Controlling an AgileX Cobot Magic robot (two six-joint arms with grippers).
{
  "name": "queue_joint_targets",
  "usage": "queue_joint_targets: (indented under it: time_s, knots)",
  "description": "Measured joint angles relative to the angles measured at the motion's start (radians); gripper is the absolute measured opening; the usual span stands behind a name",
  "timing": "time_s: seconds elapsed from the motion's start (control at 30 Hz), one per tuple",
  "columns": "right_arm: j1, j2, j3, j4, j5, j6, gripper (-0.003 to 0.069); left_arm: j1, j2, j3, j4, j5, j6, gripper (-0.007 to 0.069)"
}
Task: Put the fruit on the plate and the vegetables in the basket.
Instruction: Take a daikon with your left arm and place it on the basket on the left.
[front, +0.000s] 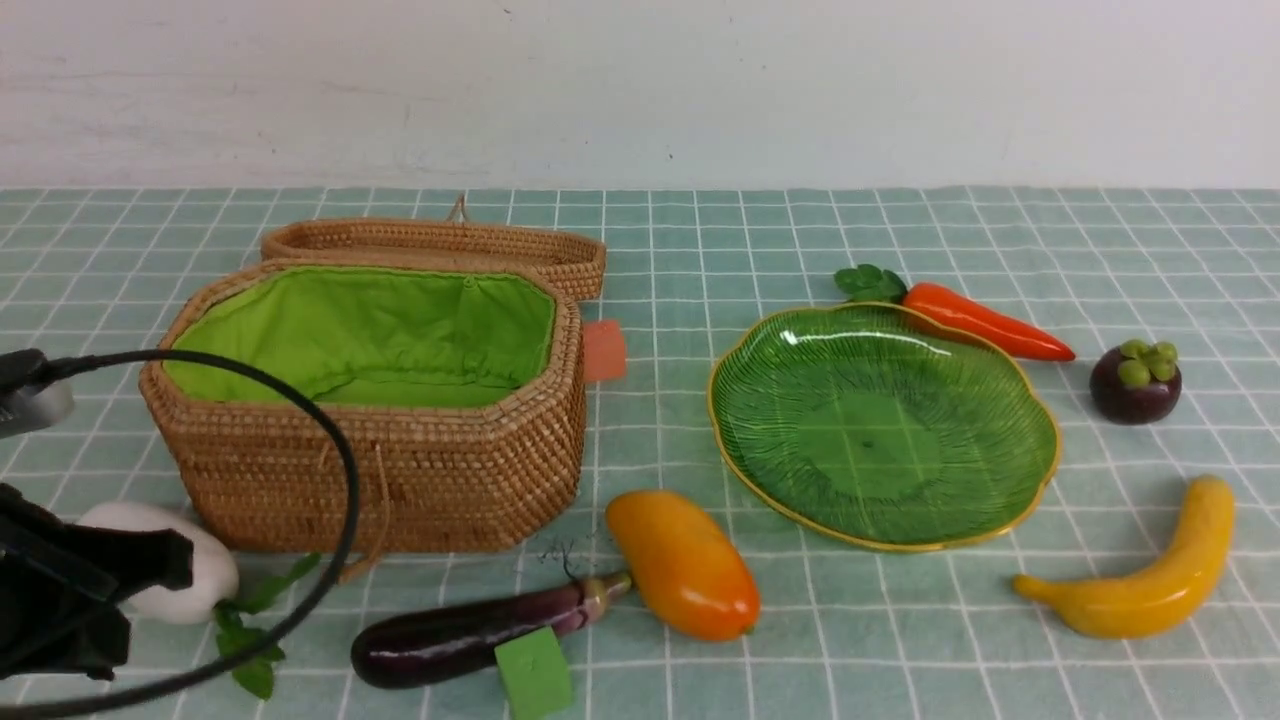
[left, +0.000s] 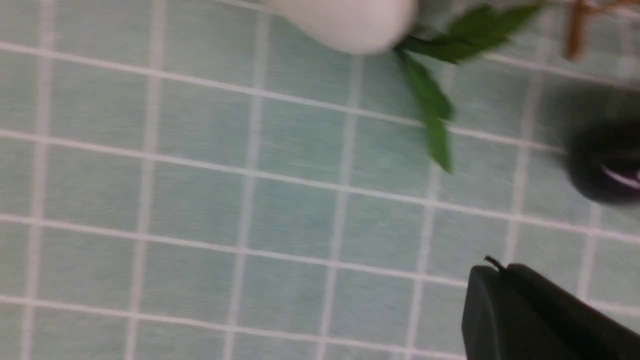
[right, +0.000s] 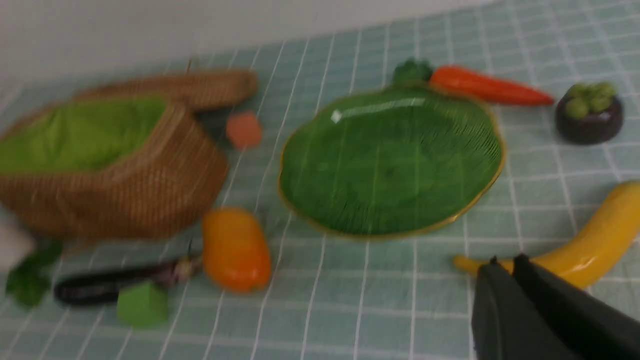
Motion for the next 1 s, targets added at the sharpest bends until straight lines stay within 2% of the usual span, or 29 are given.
queue_joint_targets:
  time_s: [0.03,0.07,0.13,0.23,0.33,0.4,0.53,0.6,0.63,0.77,0.8,0.87,0.93,1.0]
  knots:
    - [0.053,0.033,-0.039,-0.002,0.043,-0.012,0.0042,0.046,0.01,-0.02,0.009,0.001,-0.014,-0.0013]
    - [0.063,0.044,-0.046,-0.003,0.057,-0.014,0.0042,0.055,0.01,-0.02,0.009,0.001,-0.016,-0.0013]
    - [0.173,0.091,-0.097,-0.01,0.091,-0.026,0.0043,0.182,0.014,-0.063,-0.02,-0.012,-0.015,-0.0013]
    - [0.256,0.112,-0.109,-0.021,0.079,-0.031,0.0045,0.338,0.032,-0.086,-0.143,-0.048,0.026,-0.0013]
    - [0.289,0.113,-0.11,-0.04,0.057,-0.034,0.0045,0.384,0.067,-0.089,-0.229,-0.059,0.071,-0.0013]
    - [0.307,0.113,-0.111,-0.057,0.032,-0.034,0.0047,0.395,0.125,-0.089,-0.321,-0.102,0.143,-0.0012]
    - [0.311,0.113,-0.111,-0.074,0.02,-0.036,0.005,0.395,0.198,-0.089,-0.441,-0.208,0.186,0.0046]
    - [0.313,0.115,-0.111,-0.085,0.012,-0.037,0.0054,0.396,0.255,-0.089,-0.48,-0.264,0.193,0.0153]
    - [0.313,0.115,-0.111,-0.085,0.011,-0.037,0.0055,0.396,0.265,-0.089,-0.483,-0.269,0.193,0.0176]
    - [0.313,0.115,-0.111,-0.088,-0.029,-0.037,0.0057,0.396,0.376,-0.089,-0.528,-0.314,0.195,0.0419]
    - [0.313,0.115,-0.111,-0.088,-0.032,-0.037,0.0057,0.396,0.386,-0.089,-0.53,-0.318,0.195,0.044]
    - [0.313,0.115,-0.111,-0.08,-0.062,-0.037,0.006,0.396,0.441,-0.089,-0.567,-0.374,0.19,0.0551]
    - [0.313,0.115,-0.111,-0.08,-0.078,-0.037,0.0062,0.396,0.479,-0.089,-0.593,-0.404,0.187,0.0598]
    - [0.313,0.115,-0.111,-0.08,-0.085,-0.037,0.0064,0.396,0.518,-0.089,-0.6,-0.414,0.187,0.0613]
